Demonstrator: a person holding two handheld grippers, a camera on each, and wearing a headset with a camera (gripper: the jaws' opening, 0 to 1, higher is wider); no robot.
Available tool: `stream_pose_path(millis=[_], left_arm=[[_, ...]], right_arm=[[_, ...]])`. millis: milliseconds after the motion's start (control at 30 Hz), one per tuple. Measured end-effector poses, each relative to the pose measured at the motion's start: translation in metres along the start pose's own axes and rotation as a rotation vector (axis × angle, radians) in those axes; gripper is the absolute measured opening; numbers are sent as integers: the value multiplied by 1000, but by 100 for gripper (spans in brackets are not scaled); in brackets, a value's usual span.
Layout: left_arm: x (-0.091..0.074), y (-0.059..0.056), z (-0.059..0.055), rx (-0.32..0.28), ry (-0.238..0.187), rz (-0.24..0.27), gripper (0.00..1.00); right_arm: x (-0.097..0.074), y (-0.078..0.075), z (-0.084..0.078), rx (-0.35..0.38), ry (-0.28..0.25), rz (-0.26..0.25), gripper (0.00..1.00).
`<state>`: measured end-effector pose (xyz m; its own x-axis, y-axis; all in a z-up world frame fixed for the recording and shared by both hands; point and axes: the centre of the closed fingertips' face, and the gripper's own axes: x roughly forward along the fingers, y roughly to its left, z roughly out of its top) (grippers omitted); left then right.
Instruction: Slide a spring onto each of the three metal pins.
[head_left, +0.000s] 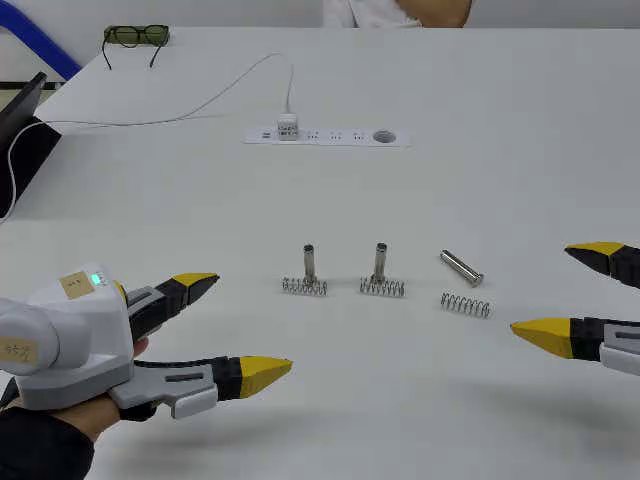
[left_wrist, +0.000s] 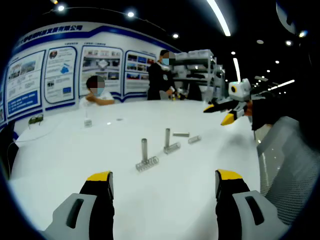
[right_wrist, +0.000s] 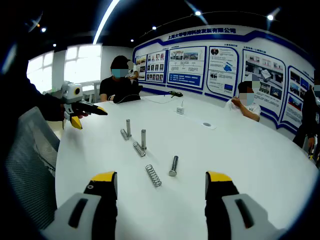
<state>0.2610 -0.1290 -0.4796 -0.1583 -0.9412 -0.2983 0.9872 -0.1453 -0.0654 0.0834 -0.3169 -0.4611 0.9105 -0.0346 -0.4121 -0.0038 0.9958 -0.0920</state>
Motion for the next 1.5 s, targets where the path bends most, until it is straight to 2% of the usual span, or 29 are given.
stream_pose_path(millis=[667, 1033, 1133, 1500], left_arm=[[-1, -2, 1, -1, 2, 3, 85], [-1, -2, 2, 2, 0, 8, 85], [-1, -2, 2, 1, -1, 11, 85], [-1, -3, 0, -3, -2, 13, 85]], right_arm=[[6, -10, 7, 29, 26, 4, 62], [13, -15, 11, 3, 56, 1, 56], [16, -17, 13, 7, 62, 2, 54], [42, -24, 22, -13, 134, 8, 46]])
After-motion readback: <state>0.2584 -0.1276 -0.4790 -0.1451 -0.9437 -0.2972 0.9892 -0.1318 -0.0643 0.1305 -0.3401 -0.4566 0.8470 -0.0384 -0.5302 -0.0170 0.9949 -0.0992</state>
